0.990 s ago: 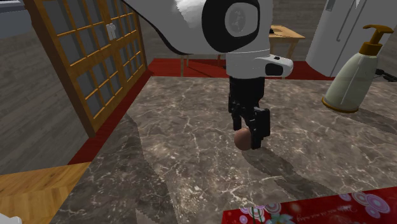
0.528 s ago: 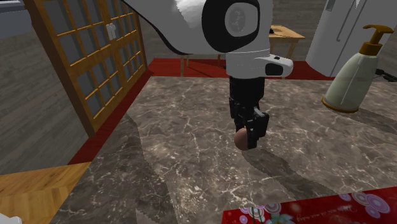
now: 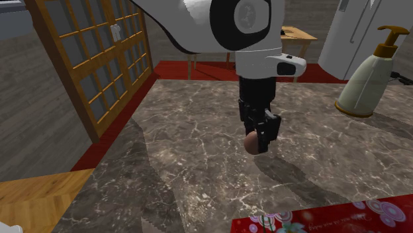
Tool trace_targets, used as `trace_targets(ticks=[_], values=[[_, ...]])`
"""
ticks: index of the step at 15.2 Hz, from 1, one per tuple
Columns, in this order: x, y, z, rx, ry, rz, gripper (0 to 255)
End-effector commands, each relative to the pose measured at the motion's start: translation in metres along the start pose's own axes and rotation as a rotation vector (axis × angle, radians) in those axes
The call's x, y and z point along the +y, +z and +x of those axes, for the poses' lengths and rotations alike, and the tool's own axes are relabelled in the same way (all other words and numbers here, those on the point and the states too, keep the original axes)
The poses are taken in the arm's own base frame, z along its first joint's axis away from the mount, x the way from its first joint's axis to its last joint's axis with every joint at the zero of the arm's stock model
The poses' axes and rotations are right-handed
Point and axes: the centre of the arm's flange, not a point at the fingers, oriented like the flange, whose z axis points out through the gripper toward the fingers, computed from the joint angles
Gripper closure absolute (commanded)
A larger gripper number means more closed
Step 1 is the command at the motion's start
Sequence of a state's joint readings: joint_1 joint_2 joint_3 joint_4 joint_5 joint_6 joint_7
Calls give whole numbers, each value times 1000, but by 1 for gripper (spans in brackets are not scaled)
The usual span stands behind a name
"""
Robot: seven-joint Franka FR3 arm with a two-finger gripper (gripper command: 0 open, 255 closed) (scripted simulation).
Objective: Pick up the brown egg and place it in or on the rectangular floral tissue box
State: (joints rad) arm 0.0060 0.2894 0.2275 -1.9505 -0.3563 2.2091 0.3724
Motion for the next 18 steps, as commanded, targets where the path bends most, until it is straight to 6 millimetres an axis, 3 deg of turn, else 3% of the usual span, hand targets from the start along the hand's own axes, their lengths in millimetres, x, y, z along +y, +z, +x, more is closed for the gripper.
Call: trace_targets(ticks=[1,18], values=[[2,-9,0,0,0,0,255],[21,-97,4,0,0,0,255]])
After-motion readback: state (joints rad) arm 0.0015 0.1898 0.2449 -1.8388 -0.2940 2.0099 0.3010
